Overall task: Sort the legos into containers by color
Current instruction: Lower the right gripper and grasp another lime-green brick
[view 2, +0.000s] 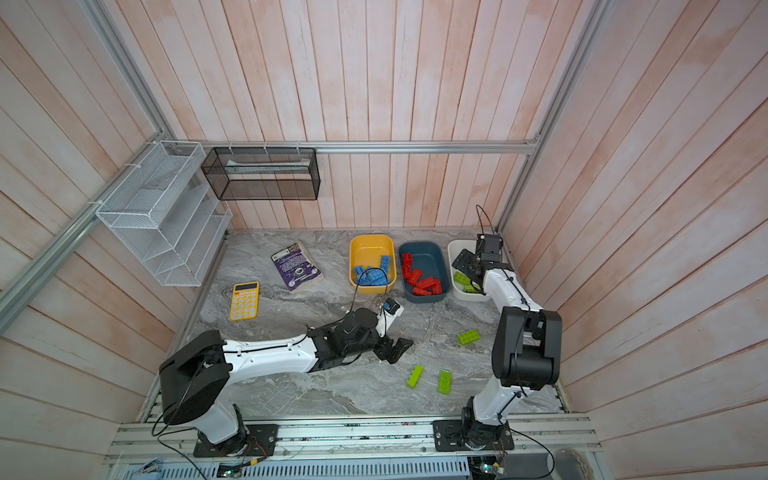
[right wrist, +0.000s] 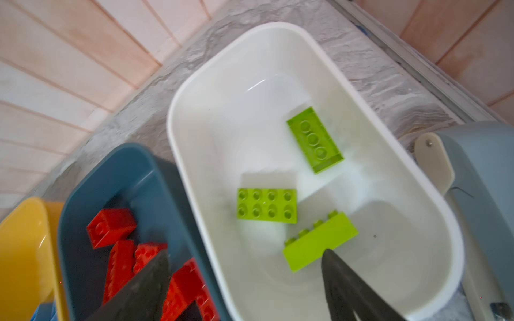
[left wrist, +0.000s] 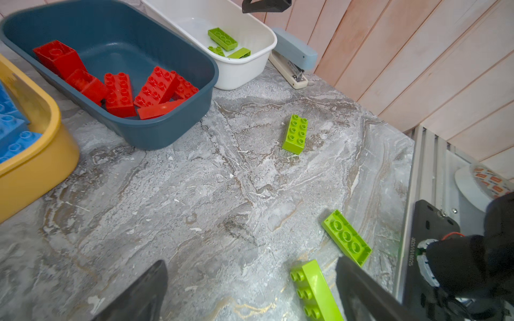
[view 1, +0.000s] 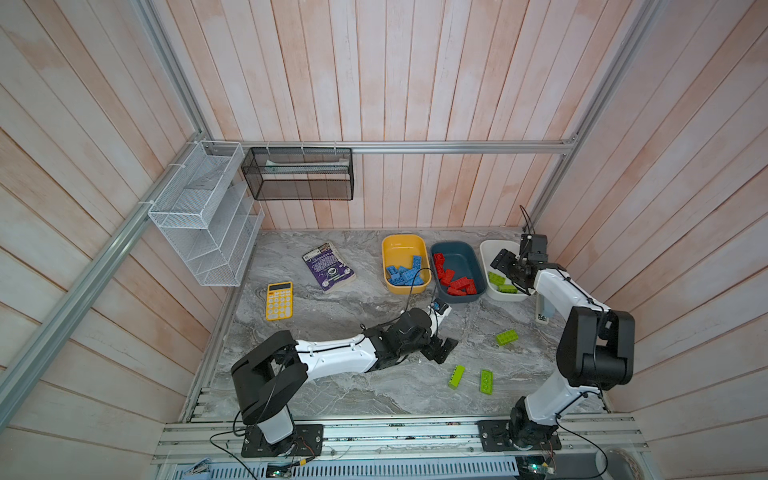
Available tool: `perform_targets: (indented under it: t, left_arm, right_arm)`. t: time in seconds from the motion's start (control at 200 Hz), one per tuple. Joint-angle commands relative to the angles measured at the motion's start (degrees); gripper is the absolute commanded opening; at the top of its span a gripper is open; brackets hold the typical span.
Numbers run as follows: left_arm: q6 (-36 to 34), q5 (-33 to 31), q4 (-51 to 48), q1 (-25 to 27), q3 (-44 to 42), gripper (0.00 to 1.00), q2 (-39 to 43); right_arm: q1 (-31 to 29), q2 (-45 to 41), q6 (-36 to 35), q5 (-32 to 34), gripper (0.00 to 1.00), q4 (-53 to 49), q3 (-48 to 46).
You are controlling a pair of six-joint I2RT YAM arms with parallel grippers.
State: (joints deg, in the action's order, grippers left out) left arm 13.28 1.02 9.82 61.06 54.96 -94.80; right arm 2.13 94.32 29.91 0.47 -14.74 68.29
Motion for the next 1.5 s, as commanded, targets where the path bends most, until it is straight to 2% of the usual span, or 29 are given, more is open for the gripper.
perform_targets:
  t: [0.0,0.145,0.31,0.44,0.71,0.815,0.925,1.215,1.495]
  left_arm:
    - [0.2,-2.2,-1.9,-0.3,-3.3,0.95,3.0]
    - [0.6,-4.2,-3.2,-0.3,-8.4,0.95,7.9]
    - [0.1,-7.4,-4.1,-0.4,-13.5,0.96,12.9]
    - [0.2,-8.3,-5.7,-0.5,-15.1,0.96,14.9]
    - [1.8,-8.4,-6.1,-0.6,-20.8,0.95,18.4]
    - [2.3,-8.1,-6.7,-0.6,-21.6,0.96,19.6]
    - [2.9,-8.7,-6.7,-0.6,-22.3,0.96,20.9]
    - [4.9,-8.8,-6.9,-0.6,-25.5,0.96,26.3]
    - [4.9,-9.0,-5.7,-0.6,-26.4,0.96,27.2]
  right_arm:
    - [-4.9,-6.6,-3.1,2.2,0.85,-2.9,-3.3]
    - [-12.3,-13.8,-5.2,3.5,0.84,-4.9,-8.8]
    - [-21.7,-18.2,-6.8,6.9,0.83,-9.9,-12.3]
    - [-30.4,-22.2,-8.3,5.3,0.86,-11.6,-16.9]
    - [-41.5,-29.7,-4.4,4.2,0.88,-18.0,-25.4]
    - [-48.6,-30.5,-0.9,8.1,0.89,-21.3,-24.3]
    - [-49.4,-29.6,3.6,6.8,0.88,-23.9,-24.2]
    - [-51.9,-34.5,14.2,5.9,0.84,-22.8,-33.8]
    - [-52.3,-39.1,19.1,5.1,0.82,-25.0,-37.5]
